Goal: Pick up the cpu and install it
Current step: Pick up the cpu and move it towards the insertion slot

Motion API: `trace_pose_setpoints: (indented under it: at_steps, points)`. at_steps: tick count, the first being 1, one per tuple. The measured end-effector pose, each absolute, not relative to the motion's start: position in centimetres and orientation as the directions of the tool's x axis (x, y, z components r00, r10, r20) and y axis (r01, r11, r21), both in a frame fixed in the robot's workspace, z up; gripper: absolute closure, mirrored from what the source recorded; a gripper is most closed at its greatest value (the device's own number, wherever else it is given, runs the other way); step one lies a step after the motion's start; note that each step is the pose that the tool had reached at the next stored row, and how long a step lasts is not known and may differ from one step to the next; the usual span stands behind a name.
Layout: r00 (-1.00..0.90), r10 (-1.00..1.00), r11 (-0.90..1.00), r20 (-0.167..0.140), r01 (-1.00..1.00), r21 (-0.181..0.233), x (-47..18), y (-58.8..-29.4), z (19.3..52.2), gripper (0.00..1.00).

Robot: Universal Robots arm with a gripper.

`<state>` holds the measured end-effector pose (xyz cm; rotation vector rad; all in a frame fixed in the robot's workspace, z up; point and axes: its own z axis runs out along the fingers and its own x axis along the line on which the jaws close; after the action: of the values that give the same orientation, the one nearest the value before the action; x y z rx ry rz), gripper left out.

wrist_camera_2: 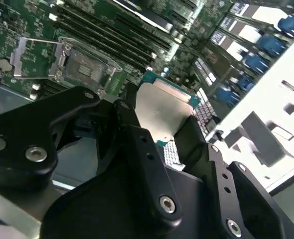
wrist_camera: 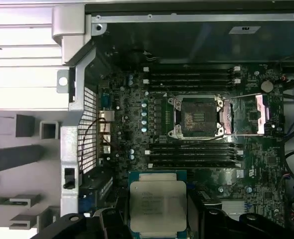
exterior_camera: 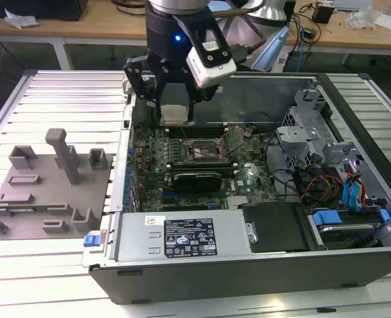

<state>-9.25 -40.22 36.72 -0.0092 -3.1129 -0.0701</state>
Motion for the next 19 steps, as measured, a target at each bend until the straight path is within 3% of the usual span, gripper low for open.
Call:
trace_pose_setpoints:
  at_steps: [19]
  points:
    - [-0.999, -0.018, 0.999, 0.027, -0.017, 0.042, -5.6, -38.1, 32.7, 0.45]
